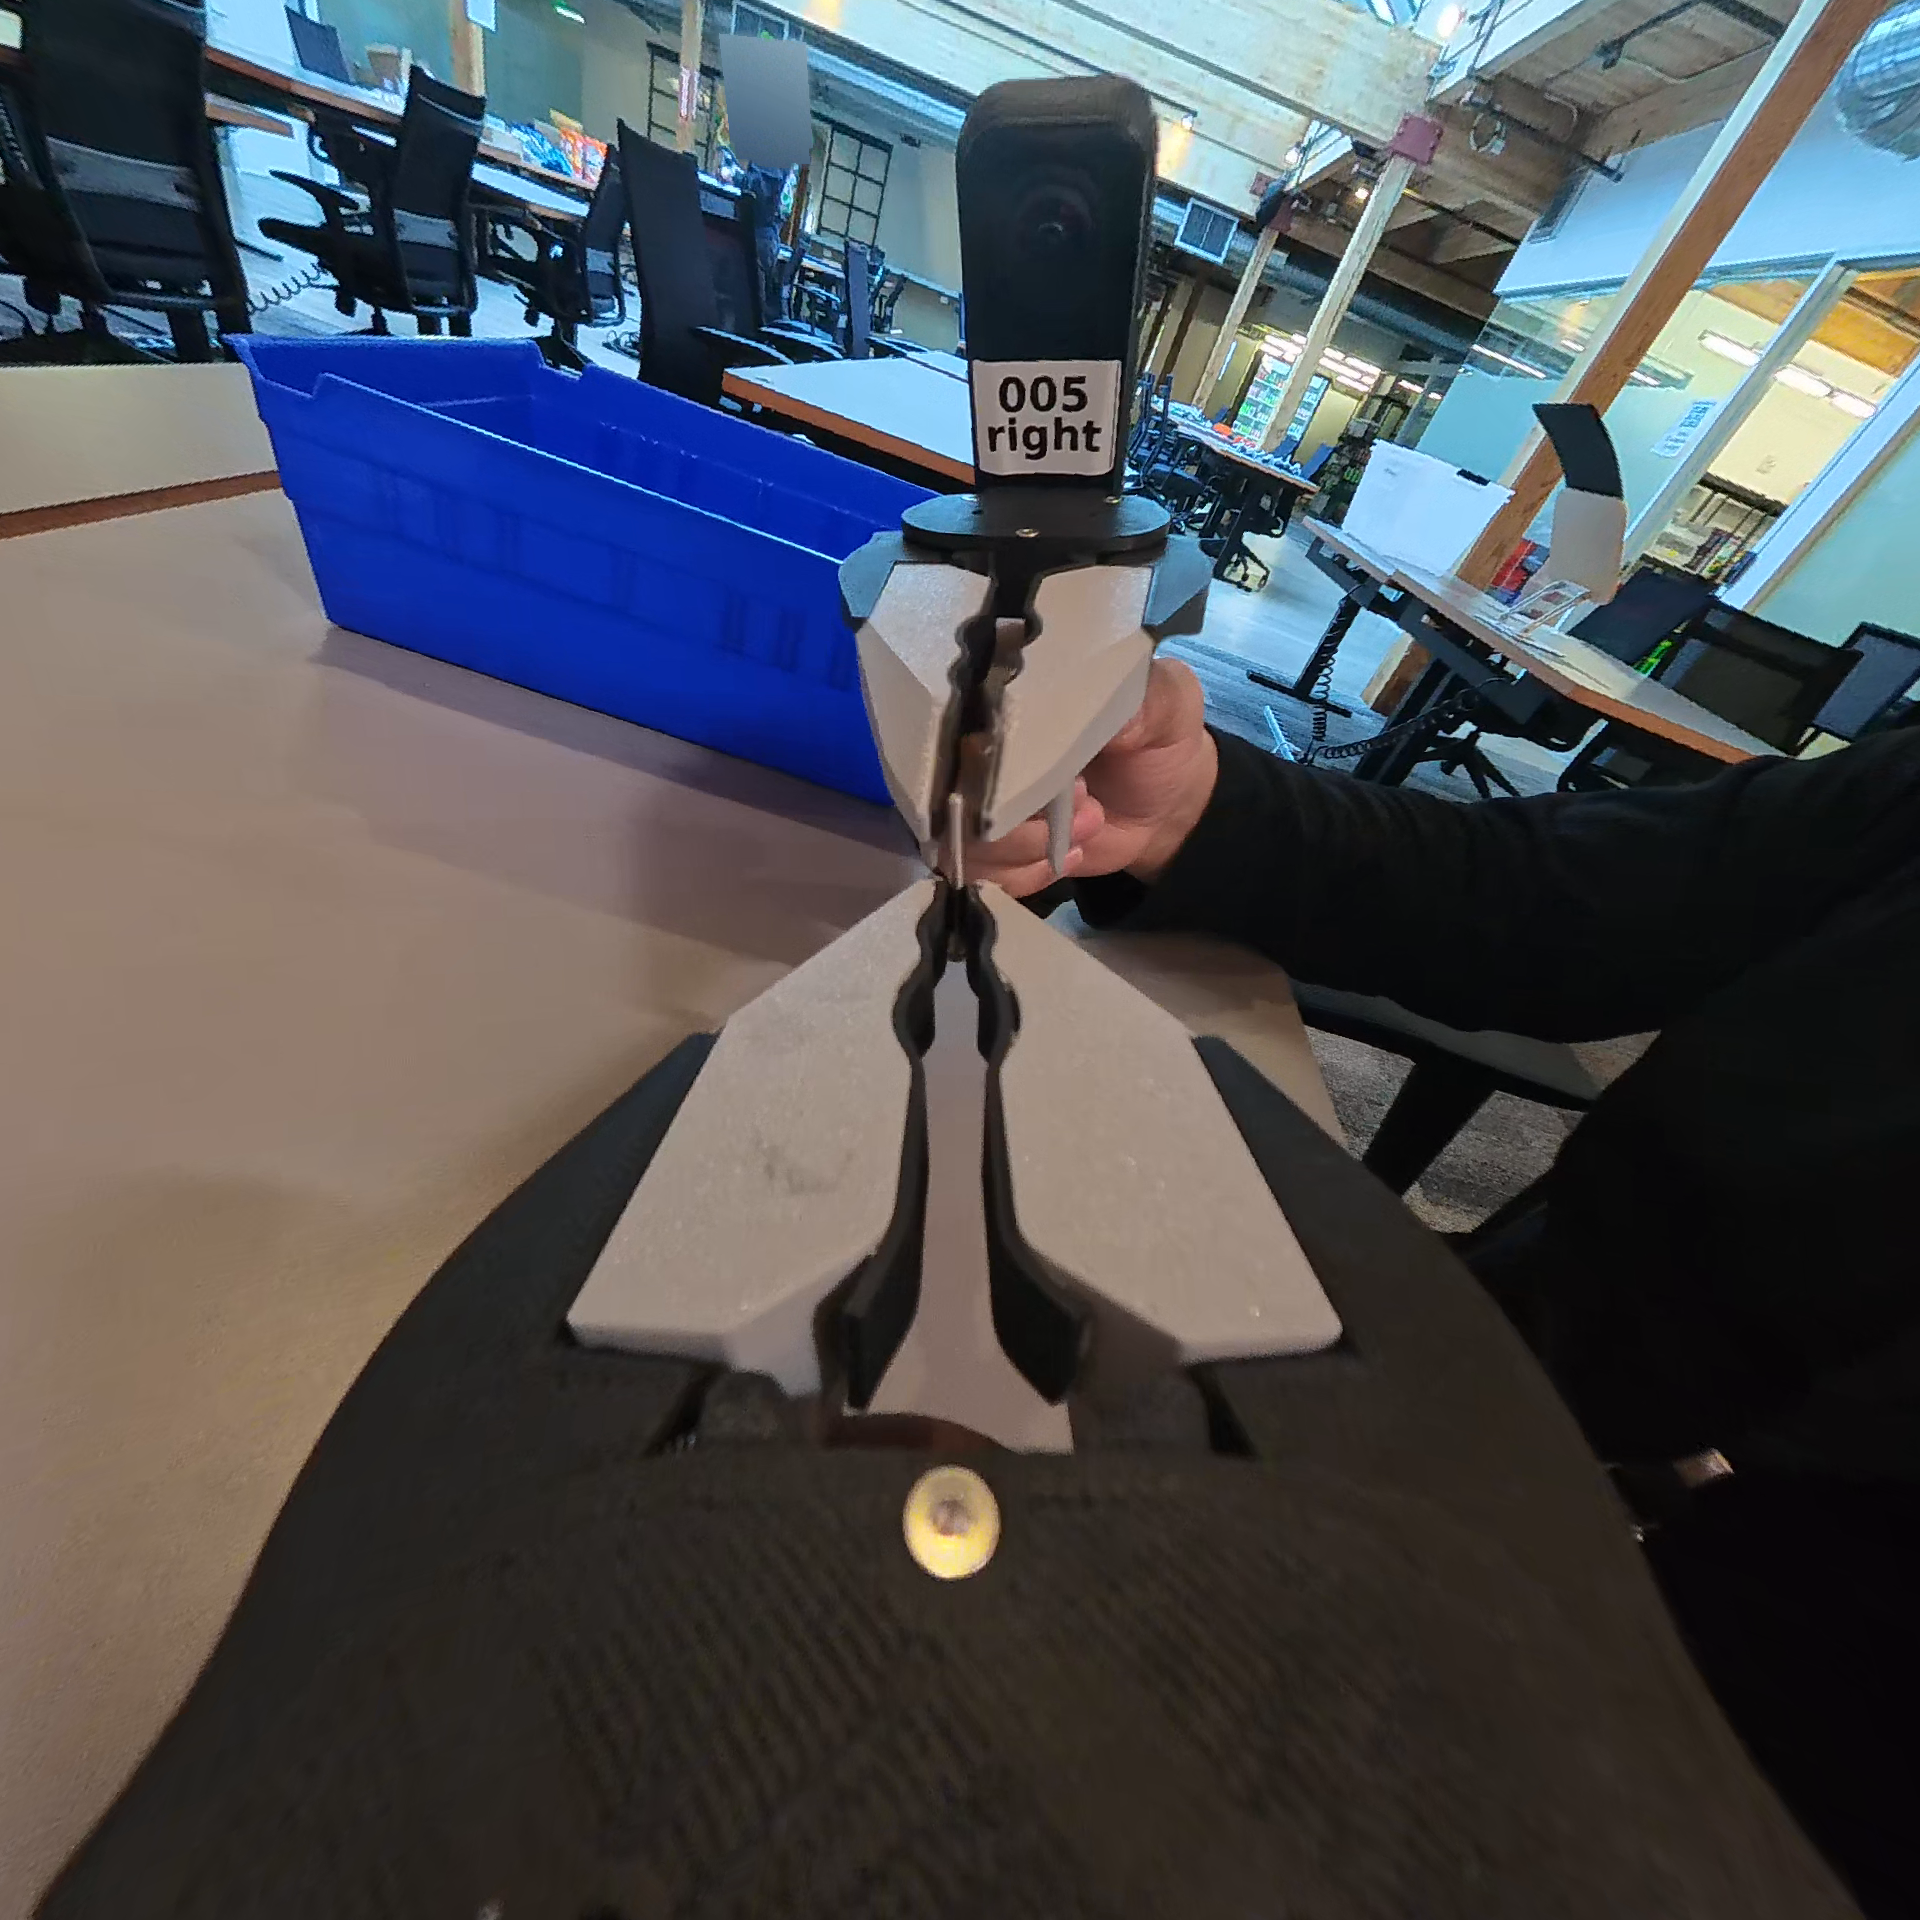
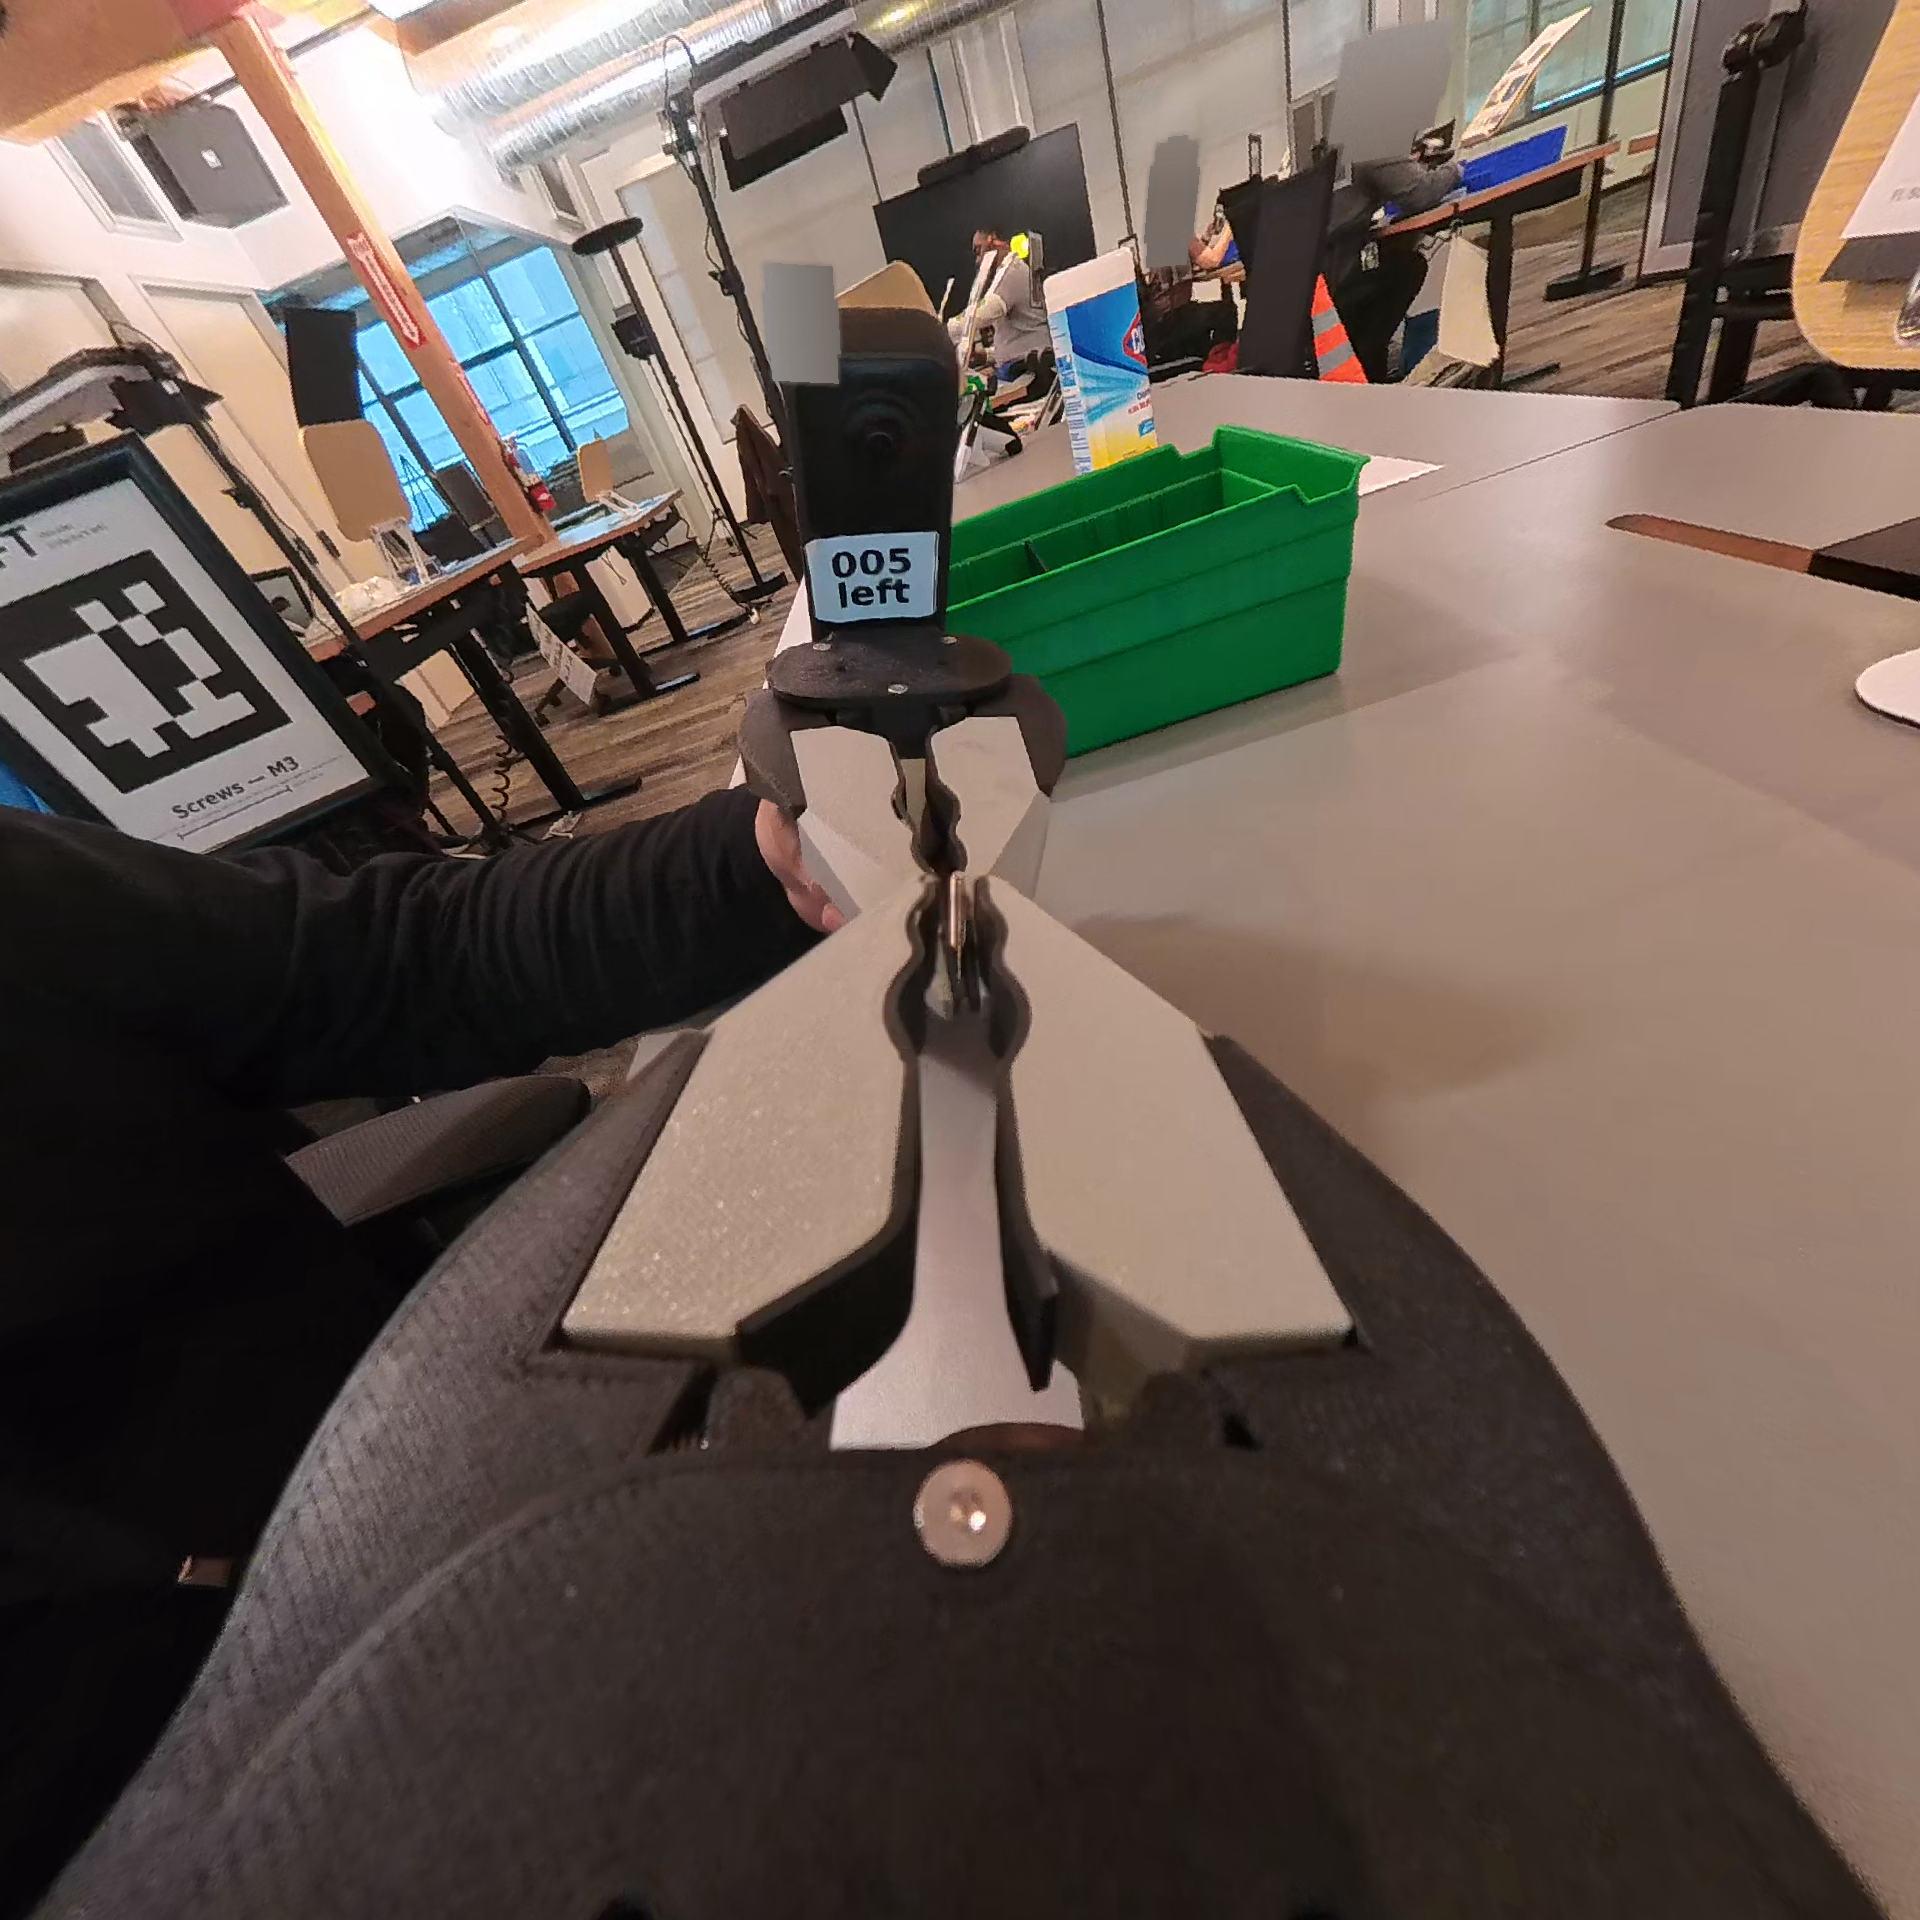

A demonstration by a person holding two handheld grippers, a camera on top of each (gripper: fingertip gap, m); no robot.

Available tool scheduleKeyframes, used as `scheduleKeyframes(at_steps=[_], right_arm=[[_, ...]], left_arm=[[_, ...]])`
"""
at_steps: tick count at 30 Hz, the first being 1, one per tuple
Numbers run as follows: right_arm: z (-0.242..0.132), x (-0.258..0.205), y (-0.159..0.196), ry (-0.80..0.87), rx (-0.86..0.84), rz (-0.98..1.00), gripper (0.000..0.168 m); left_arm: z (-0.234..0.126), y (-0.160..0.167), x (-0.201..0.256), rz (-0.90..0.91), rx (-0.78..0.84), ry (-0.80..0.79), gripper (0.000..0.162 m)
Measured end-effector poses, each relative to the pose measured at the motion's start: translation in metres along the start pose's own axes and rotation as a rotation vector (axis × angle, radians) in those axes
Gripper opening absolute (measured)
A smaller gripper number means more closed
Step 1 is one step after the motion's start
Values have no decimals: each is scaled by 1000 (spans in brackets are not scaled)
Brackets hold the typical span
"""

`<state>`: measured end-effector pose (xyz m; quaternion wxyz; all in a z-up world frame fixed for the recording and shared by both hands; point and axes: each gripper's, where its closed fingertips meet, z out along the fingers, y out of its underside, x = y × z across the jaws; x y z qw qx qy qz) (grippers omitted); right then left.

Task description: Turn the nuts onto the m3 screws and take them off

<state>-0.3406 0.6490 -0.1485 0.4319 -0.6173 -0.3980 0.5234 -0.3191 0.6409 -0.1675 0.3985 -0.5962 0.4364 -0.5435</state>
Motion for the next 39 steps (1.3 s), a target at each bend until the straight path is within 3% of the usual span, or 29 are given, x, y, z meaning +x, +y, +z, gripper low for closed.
scheduleKeyframes(at_steps=[6, 13, 16, 23, 30, 39], right_arm=[[-8, 10, -5, 50, 21, -2, 8], [15, 24, 65, 117, -335, -107, 14], [22, 24, 85, 105, -427, -181, 15], [33, 36, 95, 66, -505, -256, 13], [43, 43, 110, 69, -616, -333, 9], [44, 45, 110, 74, -616, -328, 10]], left_arm=[[-18, -14, -9, 35, 57, -41, 0], [-35, -9, -21, 157, 23, -102, 0], [-38, 1, -15, 233, 0, -40, 0], [-49, 9, -16, 265, 12, 38, 0], [-51, 6, -28, 282, 17, -25, 0], [-50, 7, -32, 281, 7, -36, 0]])
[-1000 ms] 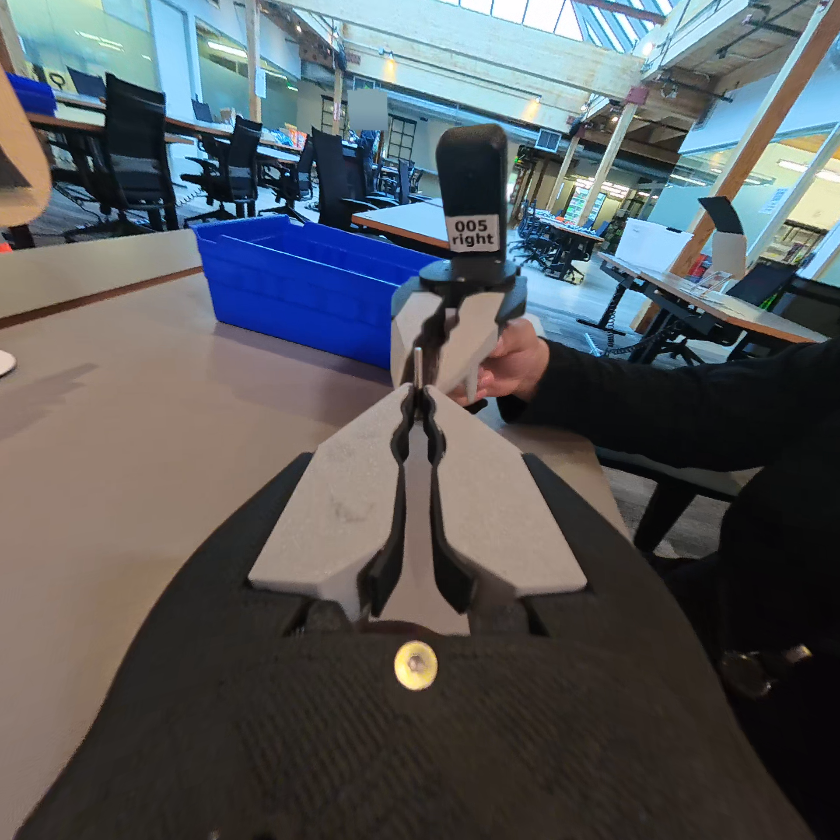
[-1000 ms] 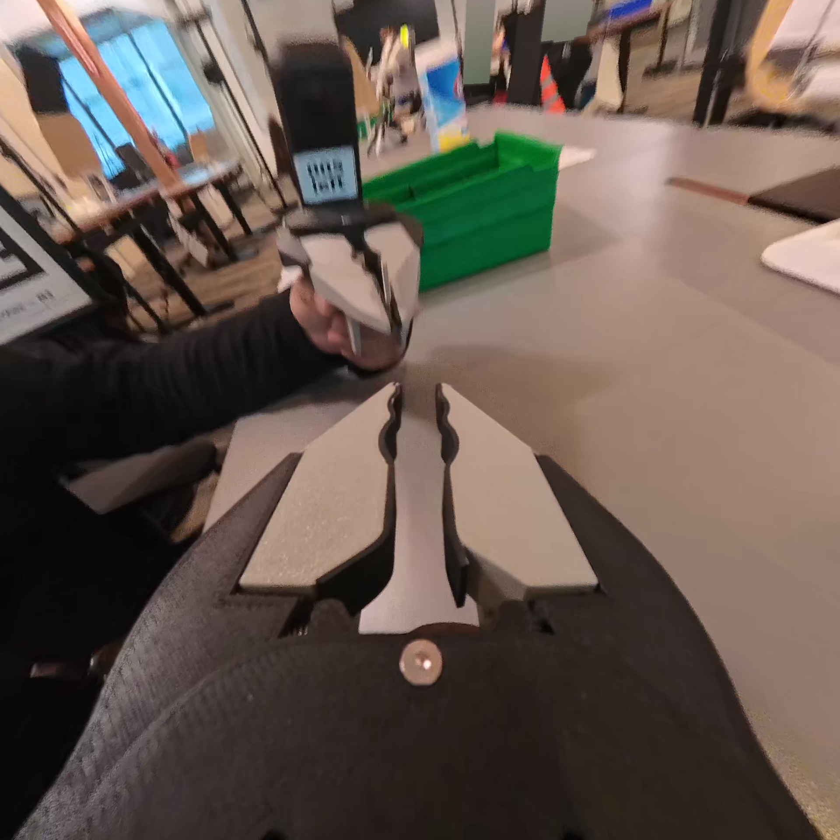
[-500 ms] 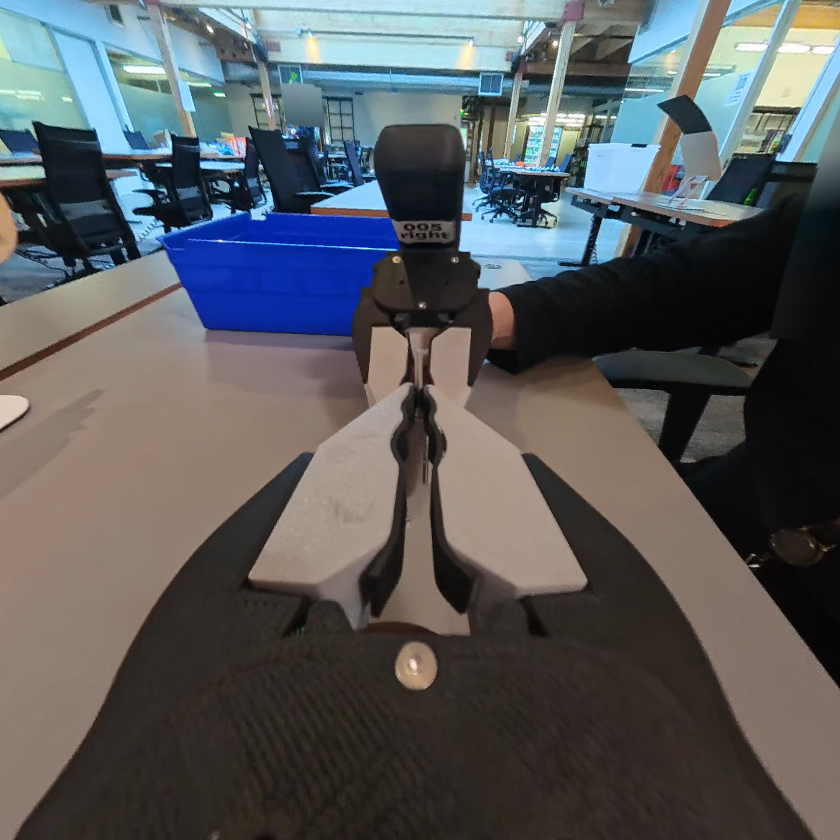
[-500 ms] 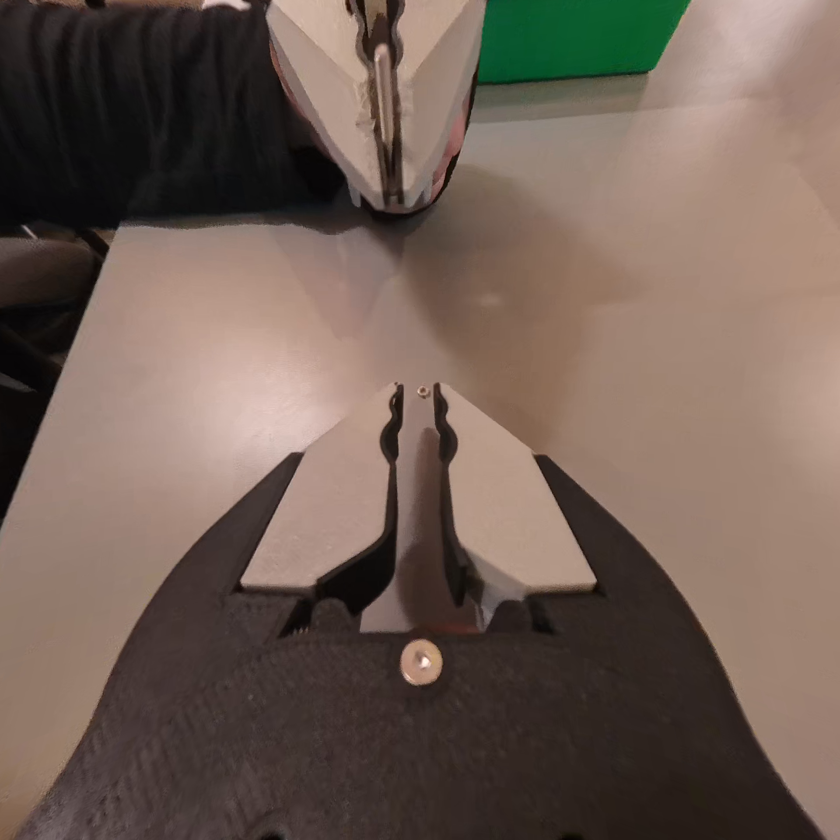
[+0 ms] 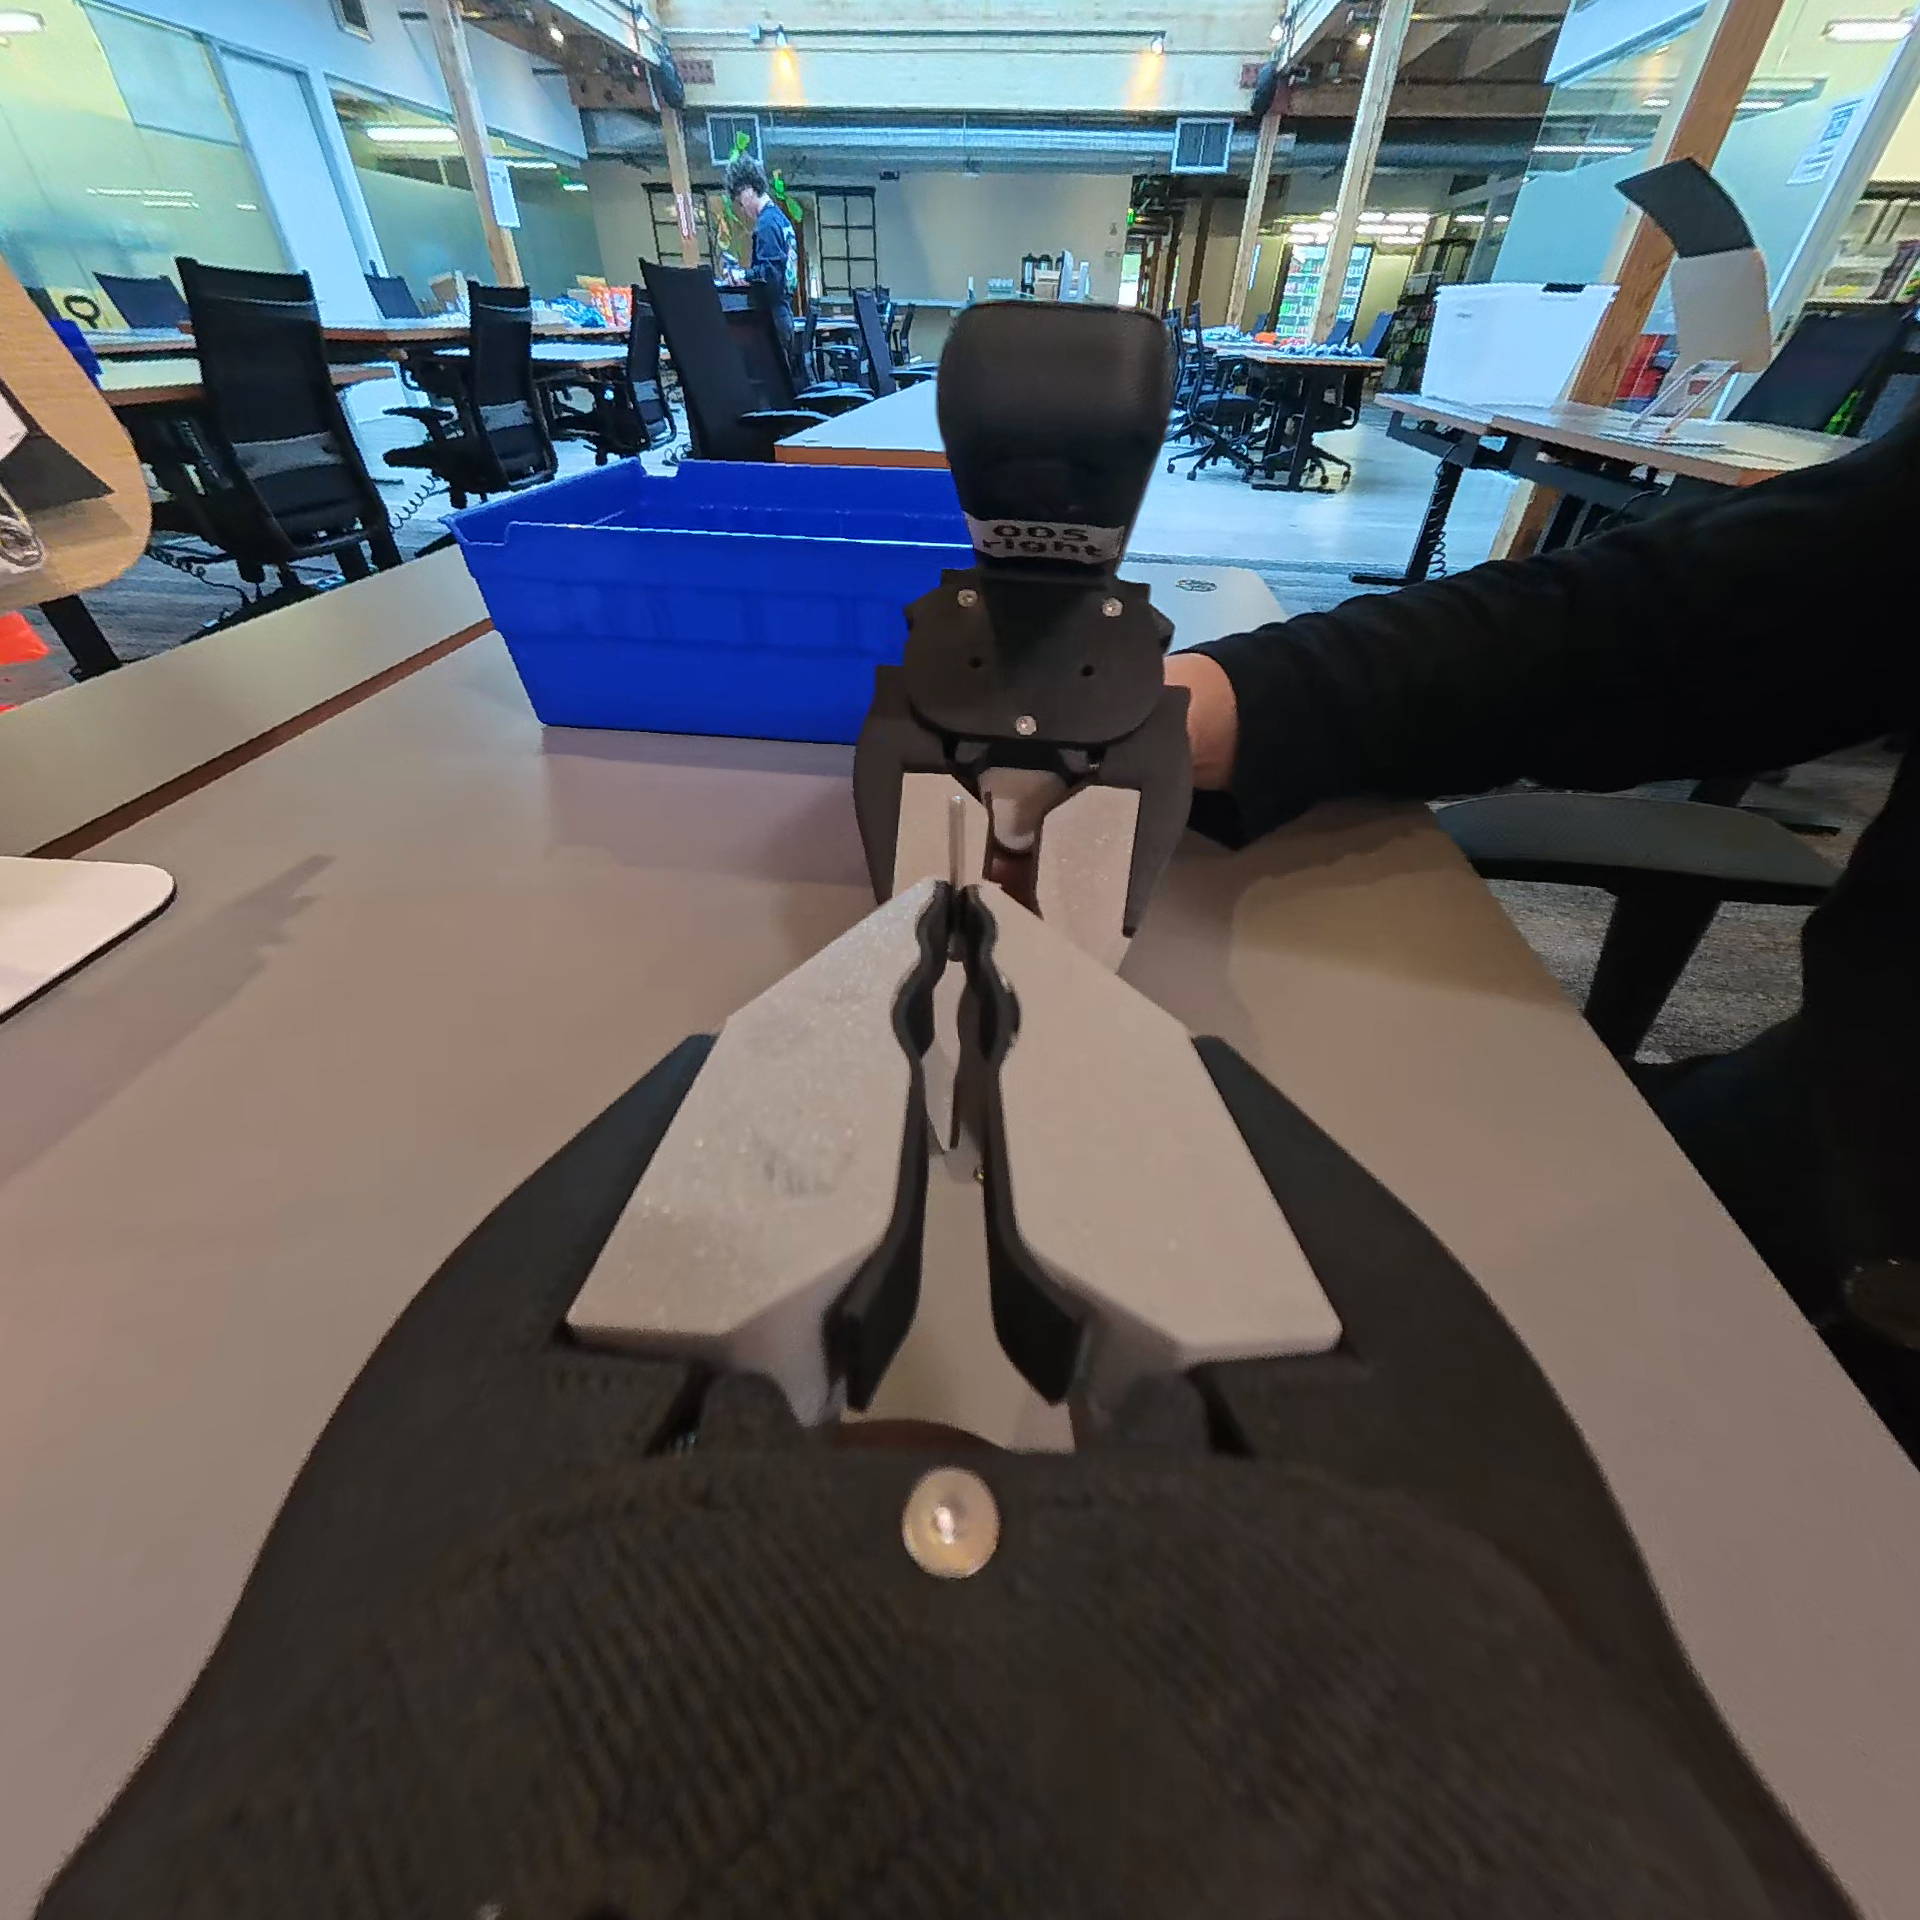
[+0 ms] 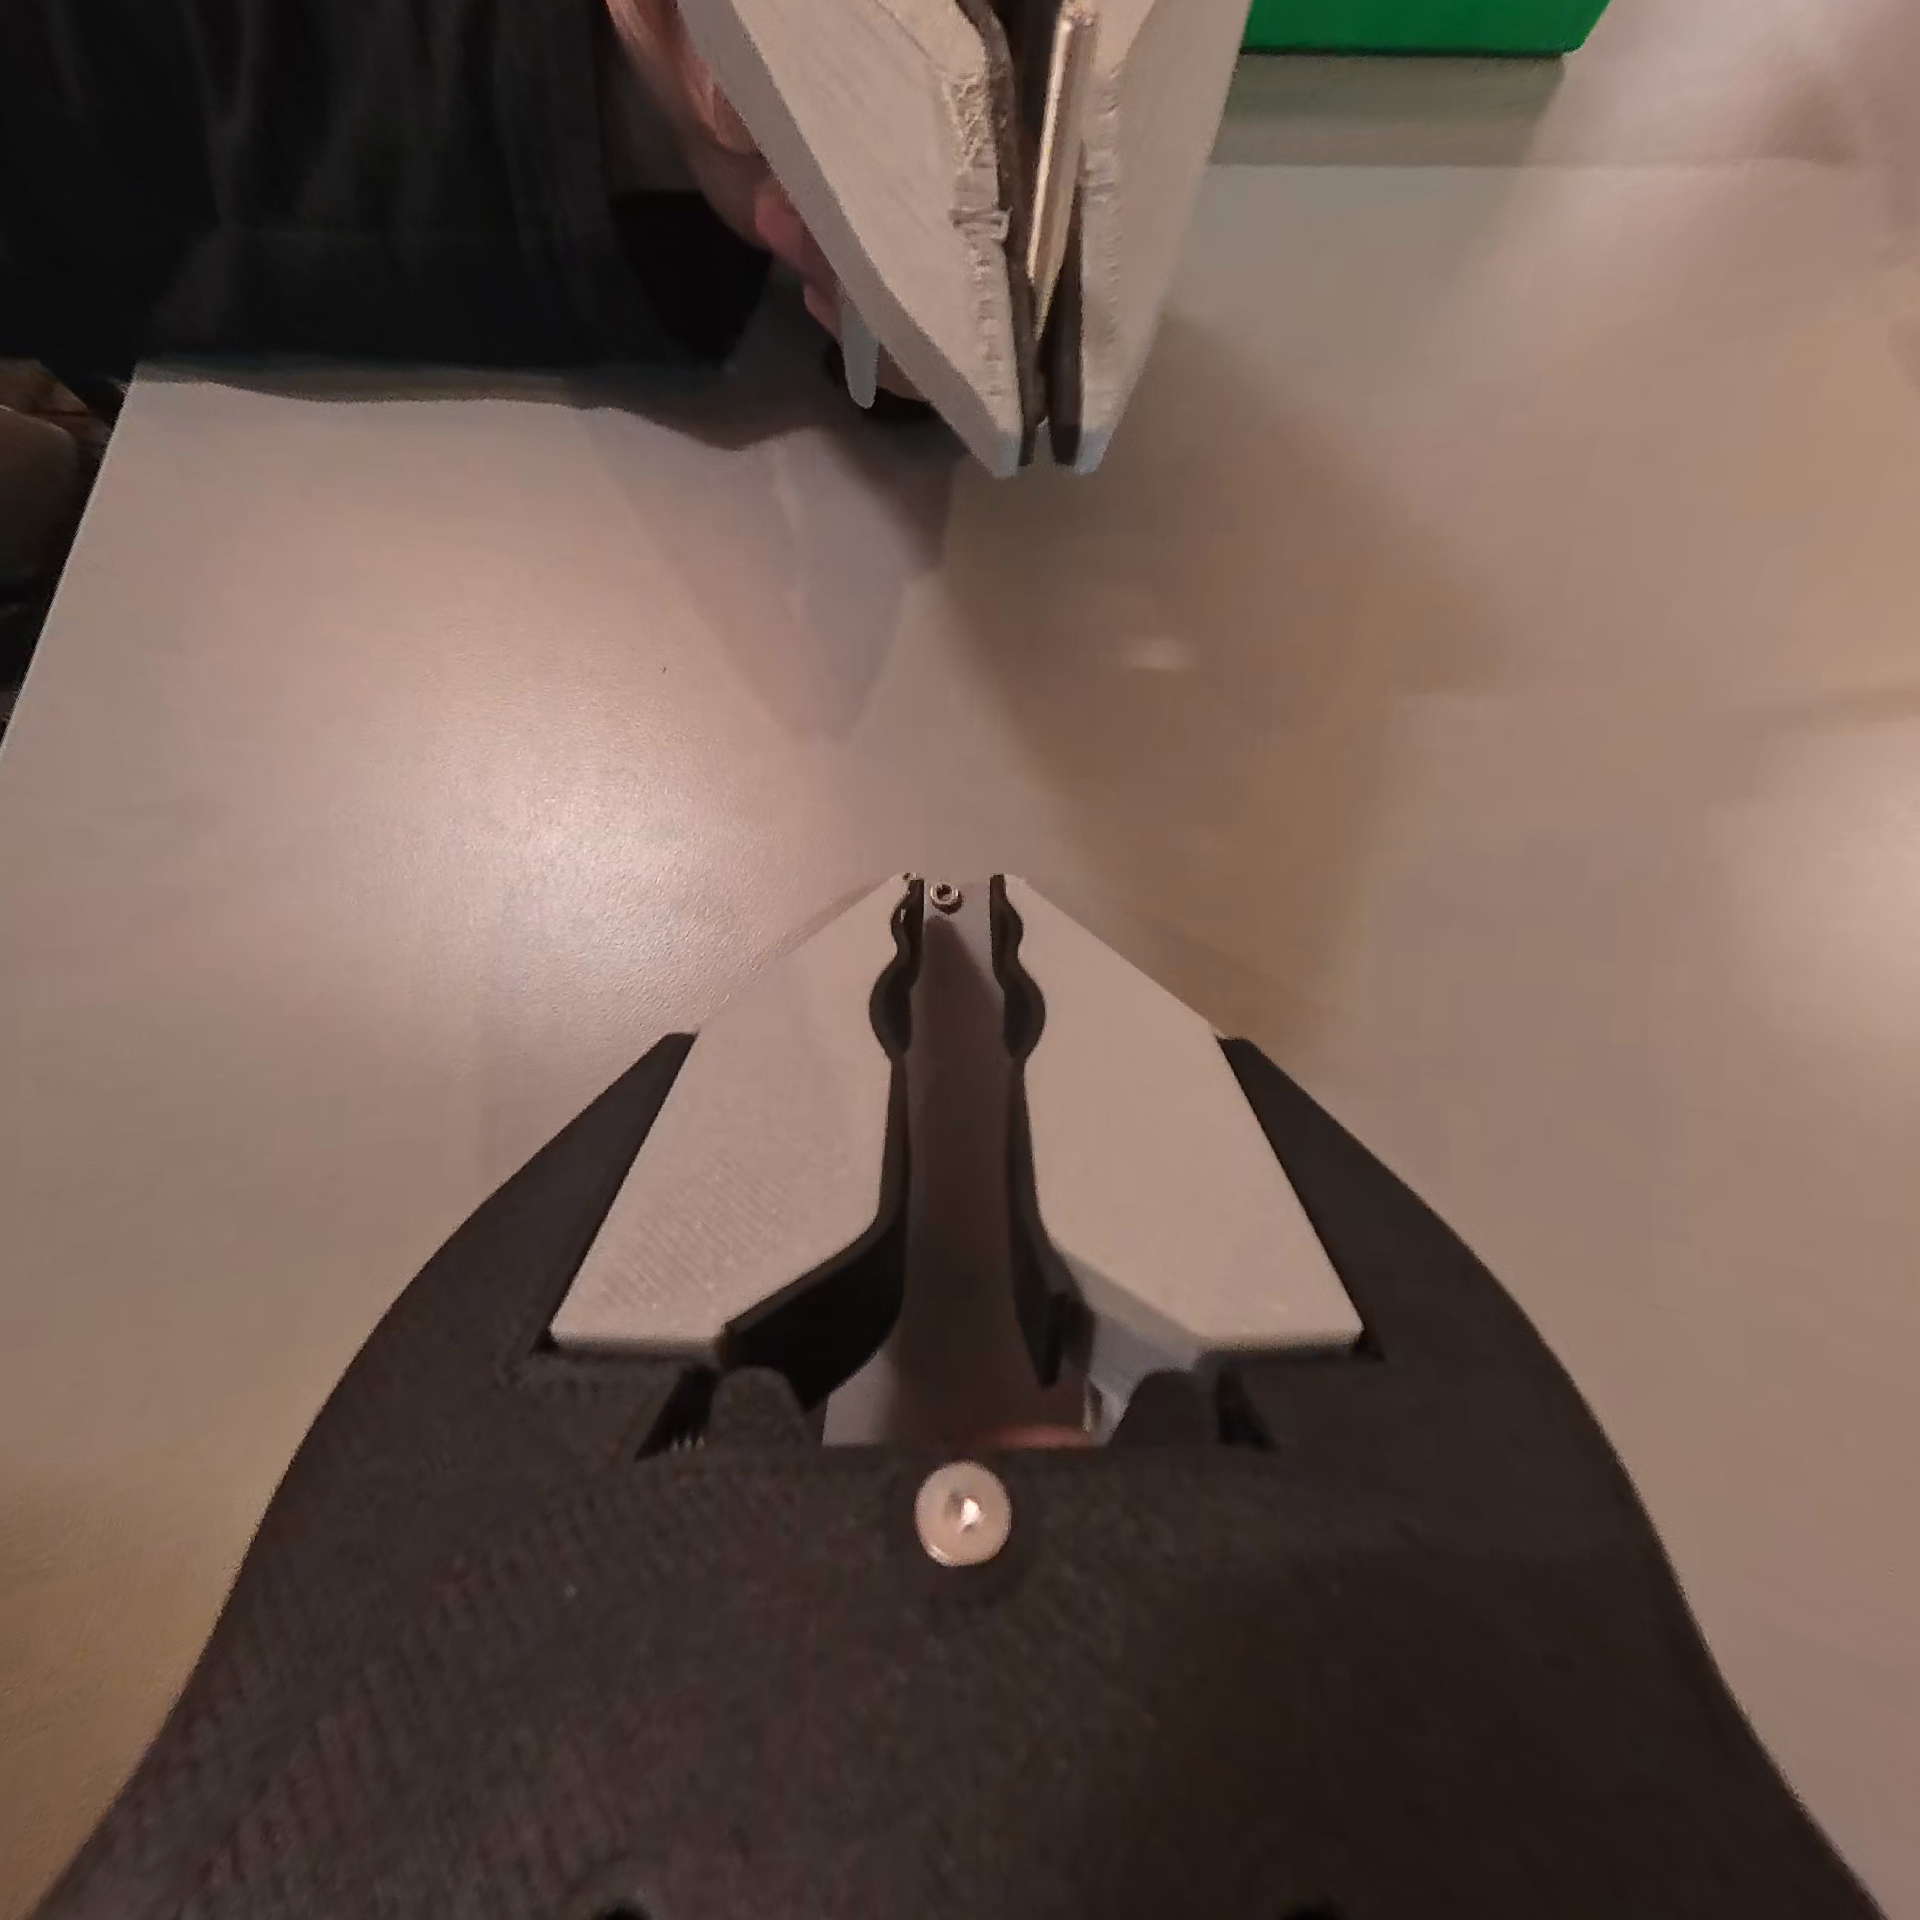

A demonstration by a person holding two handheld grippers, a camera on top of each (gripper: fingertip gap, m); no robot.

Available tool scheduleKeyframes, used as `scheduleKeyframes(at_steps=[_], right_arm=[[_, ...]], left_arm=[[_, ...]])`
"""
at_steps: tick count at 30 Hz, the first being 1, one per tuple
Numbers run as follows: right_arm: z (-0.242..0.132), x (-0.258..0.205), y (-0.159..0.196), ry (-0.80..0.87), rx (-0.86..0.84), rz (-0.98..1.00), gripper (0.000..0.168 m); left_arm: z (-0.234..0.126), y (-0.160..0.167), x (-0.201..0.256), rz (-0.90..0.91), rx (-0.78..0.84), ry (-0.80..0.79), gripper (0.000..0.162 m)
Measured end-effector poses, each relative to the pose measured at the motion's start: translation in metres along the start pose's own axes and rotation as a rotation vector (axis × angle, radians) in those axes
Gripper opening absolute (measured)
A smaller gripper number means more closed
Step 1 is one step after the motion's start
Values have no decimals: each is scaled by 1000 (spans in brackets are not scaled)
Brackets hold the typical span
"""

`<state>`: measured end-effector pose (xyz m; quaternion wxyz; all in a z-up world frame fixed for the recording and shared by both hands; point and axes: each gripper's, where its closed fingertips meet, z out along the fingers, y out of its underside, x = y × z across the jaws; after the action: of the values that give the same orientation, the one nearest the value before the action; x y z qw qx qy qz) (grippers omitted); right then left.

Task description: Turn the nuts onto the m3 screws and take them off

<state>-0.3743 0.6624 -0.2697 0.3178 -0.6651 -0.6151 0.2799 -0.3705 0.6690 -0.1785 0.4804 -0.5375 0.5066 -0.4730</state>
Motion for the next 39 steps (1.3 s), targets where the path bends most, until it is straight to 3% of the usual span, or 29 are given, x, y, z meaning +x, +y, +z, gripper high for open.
scheduleKeyframes(at_steps=[27, 39], right_arm=[[7, -1, 3, 36, -42, -45, 2], [-16, 3, -14, 34, 76, 17, 2]], left_arm=[[-2, -1, -4, -4, 9, -24, 0], [-2, 0, -8, -10, -1, -45, 0]])
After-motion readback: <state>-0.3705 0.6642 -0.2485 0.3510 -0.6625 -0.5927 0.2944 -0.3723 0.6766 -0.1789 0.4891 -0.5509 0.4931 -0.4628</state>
